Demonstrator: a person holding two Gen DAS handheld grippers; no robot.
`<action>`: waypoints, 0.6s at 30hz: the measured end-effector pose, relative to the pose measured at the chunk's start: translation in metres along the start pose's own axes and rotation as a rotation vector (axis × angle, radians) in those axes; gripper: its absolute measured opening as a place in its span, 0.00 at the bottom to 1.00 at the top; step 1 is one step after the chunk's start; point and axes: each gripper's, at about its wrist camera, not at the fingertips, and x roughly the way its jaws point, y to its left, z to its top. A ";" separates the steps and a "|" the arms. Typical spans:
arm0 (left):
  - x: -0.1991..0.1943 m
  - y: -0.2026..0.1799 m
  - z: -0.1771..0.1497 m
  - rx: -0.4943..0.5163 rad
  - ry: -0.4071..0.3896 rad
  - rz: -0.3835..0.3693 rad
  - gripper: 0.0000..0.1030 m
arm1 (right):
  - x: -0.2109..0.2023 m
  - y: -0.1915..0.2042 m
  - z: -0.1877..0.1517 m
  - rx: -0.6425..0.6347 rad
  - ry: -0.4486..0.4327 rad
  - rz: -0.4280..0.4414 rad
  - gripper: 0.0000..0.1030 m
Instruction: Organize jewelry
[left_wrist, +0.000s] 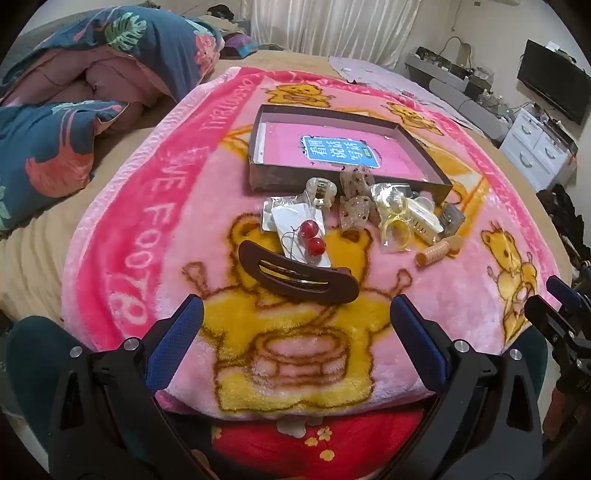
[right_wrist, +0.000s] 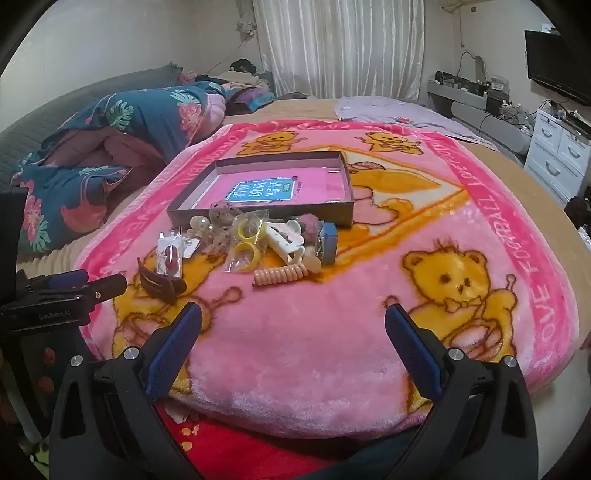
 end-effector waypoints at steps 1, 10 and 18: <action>-0.001 0.000 -0.001 -0.001 -0.008 -0.009 0.92 | -0.001 0.000 0.000 0.002 -0.005 0.003 0.96; -0.005 -0.002 0.002 0.002 -0.016 -0.009 0.92 | -0.003 0.001 -0.001 0.004 -0.009 0.005 0.96; -0.006 -0.001 0.002 0.004 -0.018 -0.014 0.92 | -0.004 0.003 -0.001 0.001 -0.011 0.003 0.96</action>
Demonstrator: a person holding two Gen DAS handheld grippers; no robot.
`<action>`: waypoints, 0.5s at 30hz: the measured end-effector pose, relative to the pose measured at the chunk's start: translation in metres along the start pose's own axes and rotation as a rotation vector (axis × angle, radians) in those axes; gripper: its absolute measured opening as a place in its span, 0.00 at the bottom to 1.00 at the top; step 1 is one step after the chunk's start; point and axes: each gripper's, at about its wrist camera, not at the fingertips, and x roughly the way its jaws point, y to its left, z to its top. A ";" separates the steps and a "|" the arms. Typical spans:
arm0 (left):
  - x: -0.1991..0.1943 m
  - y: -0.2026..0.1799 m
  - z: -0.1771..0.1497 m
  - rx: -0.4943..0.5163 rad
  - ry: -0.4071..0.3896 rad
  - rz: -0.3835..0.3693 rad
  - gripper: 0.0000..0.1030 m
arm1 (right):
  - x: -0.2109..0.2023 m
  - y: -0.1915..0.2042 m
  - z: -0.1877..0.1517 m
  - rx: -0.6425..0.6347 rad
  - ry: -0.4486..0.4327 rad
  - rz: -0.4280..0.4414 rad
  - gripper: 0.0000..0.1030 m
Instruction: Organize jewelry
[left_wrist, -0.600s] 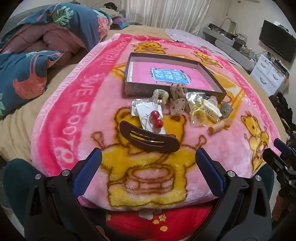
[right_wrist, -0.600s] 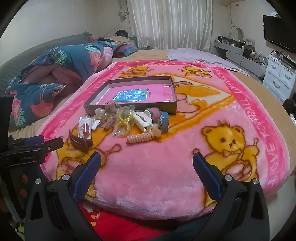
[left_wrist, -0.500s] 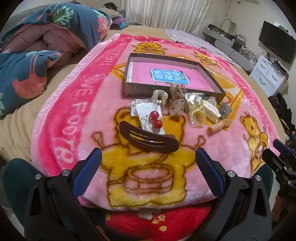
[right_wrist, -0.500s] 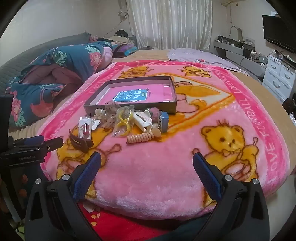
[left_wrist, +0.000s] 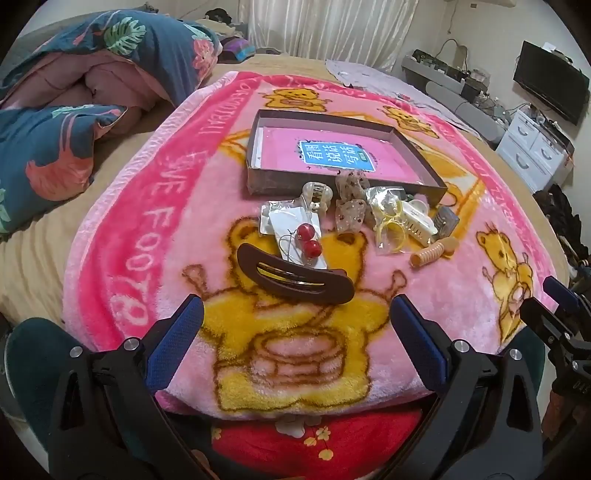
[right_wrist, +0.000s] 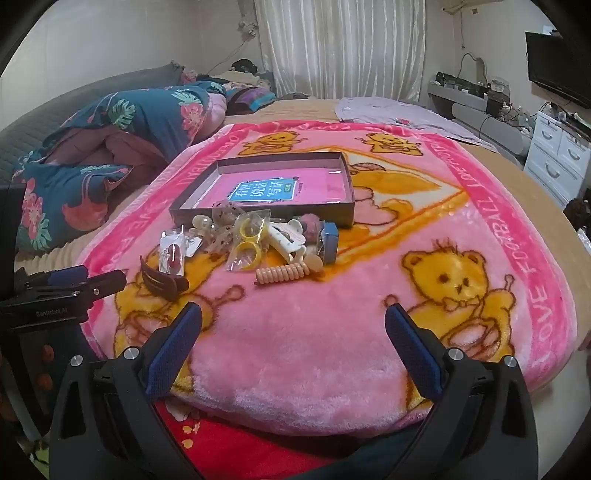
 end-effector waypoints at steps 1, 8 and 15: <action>0.000 0.000 0.000 0.001 -0.001 0.001 0.92 | 0.000 0.000 0.000 0.000 0.001 0.000 0.96; -0.001 0.000 -0.001 0.000 0.002 -0.003 0.92 | 0.000 0.001 0.000 -0.005 0.005 0.002 0.96; -0.005 0.000 -0.001 0.003 0.001 -0.008 0.92 | -0.001 0.003 0.000 -0.006 0.005 0.000 0.96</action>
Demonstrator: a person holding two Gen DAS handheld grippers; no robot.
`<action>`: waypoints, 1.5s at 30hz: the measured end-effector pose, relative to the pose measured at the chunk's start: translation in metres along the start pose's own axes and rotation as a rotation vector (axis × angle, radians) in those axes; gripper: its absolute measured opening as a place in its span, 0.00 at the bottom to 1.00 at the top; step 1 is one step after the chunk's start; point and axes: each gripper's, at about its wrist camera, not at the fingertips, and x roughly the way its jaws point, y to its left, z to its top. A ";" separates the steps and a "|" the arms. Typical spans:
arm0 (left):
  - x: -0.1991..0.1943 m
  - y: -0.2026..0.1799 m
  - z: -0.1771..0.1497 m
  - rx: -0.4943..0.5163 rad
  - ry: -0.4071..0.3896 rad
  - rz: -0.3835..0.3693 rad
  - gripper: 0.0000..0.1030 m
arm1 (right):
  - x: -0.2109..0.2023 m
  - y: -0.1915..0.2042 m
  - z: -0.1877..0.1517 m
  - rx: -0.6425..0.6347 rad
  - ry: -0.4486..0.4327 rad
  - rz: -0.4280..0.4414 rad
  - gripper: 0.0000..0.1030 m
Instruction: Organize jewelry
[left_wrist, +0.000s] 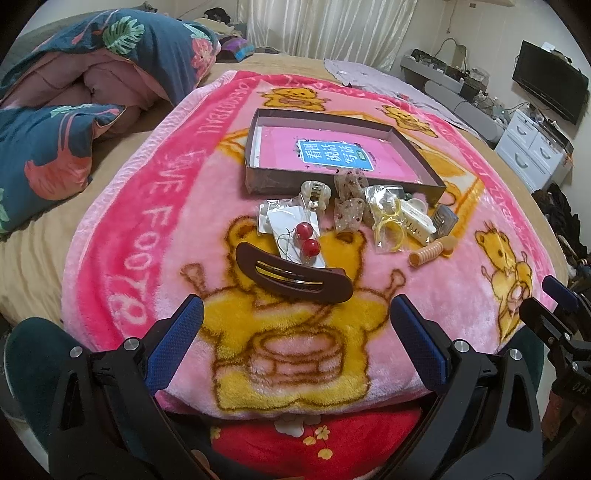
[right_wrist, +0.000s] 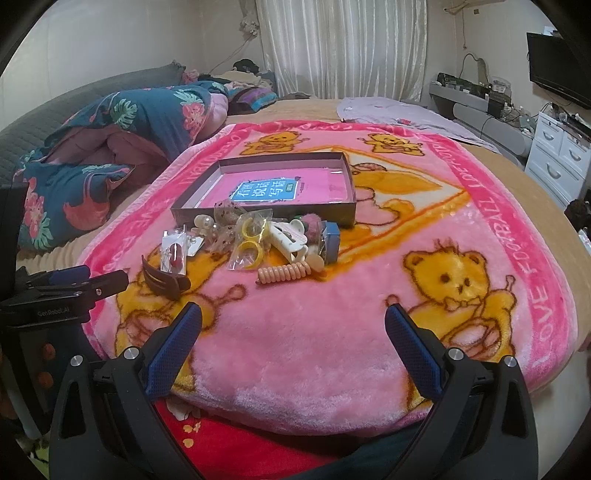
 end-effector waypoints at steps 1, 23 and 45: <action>0.000 0.000 0.000 0.001 0.000 0.000 0.92 | 0.000 -0.001 0.000 0.001 0.000 0.000 0.96; 0.000 0.000 0.000 0.000 -0.002 -0.003 0.92 | -0.002 -0.002 0.001 0.000 -0.003 0.001 0.96; -0.002 -0.002 0.001 -0.002 -0.003 -0.013 0.92 | -0.001 -0.003 0.000 0.001 -0.004 0.001 0.96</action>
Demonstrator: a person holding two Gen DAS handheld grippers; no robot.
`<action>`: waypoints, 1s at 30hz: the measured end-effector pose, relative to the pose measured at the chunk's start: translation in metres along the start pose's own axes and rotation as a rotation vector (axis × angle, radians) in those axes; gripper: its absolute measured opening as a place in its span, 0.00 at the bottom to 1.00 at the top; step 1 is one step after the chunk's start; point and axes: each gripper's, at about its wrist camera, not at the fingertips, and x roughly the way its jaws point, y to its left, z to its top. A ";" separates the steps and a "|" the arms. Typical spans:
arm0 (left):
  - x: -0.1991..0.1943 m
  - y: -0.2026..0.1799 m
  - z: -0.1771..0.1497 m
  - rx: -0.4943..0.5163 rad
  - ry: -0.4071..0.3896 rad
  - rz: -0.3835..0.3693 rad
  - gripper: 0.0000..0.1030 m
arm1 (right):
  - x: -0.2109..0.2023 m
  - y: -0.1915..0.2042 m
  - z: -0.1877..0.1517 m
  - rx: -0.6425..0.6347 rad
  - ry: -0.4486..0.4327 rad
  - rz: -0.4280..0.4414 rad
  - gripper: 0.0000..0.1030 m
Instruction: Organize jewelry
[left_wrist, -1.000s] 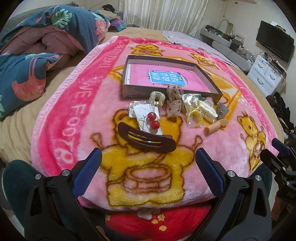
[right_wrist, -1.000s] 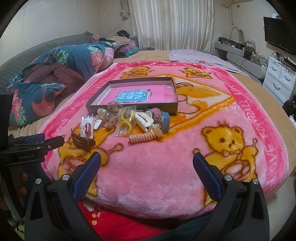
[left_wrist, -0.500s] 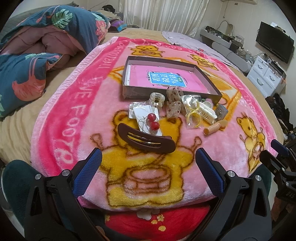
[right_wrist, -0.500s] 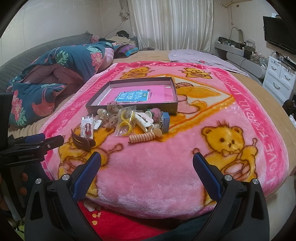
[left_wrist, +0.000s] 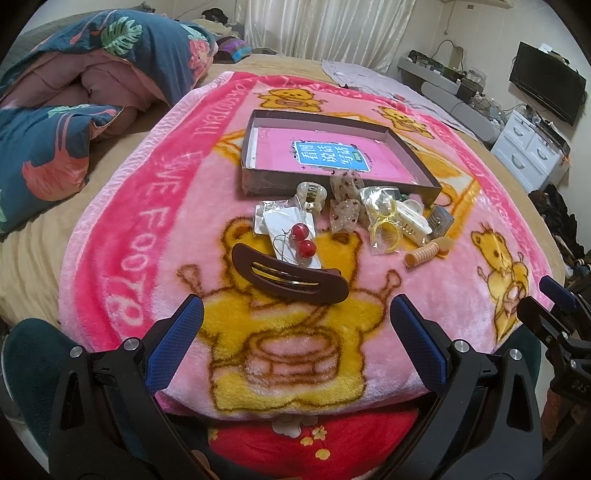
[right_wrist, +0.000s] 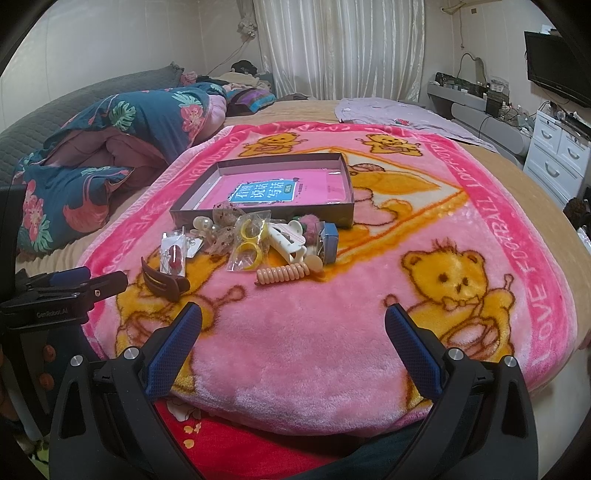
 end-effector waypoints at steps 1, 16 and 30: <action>0.001 0.000 -0.001 0.000 0.001 -0.002 0.92 | 0.000 0.000 0.000 0.000 0.000 0.000 0.96; 0.014 0.017 -0.002 -0.033 0.032 0.009 0.92 | 0.027 0.002 0.009 -0.029 0.037 0.024 0.96; 0.073 0.040 -0.003 -0.218 0.248 -0.213 0.92 | 0.077 -0.009 0.008 -0.054 0.090 -0.009 0.96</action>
